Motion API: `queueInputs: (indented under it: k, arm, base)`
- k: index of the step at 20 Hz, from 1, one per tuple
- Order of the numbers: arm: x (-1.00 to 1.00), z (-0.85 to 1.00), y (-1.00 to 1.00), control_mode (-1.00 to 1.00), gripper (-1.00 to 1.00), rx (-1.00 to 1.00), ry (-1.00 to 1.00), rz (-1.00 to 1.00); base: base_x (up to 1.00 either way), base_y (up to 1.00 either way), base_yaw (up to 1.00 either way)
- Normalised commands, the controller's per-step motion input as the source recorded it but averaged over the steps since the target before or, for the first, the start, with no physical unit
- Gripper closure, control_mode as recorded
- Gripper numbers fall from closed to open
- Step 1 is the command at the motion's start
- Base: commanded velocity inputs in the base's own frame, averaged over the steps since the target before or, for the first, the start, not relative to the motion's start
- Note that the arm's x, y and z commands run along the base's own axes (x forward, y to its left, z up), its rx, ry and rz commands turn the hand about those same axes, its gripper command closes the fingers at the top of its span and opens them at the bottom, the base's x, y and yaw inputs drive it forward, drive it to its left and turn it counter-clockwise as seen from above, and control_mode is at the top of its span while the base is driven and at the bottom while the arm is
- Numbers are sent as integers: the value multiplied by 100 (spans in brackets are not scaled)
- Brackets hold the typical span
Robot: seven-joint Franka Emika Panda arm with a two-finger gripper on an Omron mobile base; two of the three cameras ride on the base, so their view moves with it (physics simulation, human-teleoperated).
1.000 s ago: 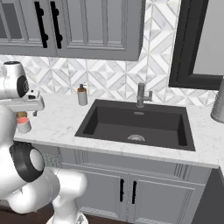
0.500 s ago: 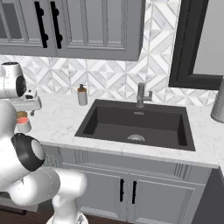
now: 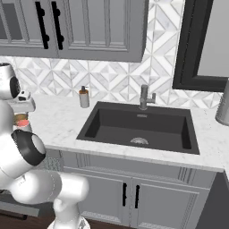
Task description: Pick up the cup and bowl from the counter, place them in the dishwasher, and close the dishwasher door.
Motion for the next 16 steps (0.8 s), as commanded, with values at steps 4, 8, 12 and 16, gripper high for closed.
queueInputs:
  k: [4,8,12,16]
  arm:
    - [3,-2,36,-100,-100,0,0,-1]
    - [0,0,29,-100,-100,0,0,-2]
    - [1,0,7,-100,-100,0,0,-3]
    - [53,1,-16,-100,-100,2,0,-8]
  base:
    - [0,0,0]
    - [0,0,0]
    - [0,0,0]
    - [0,0,0]
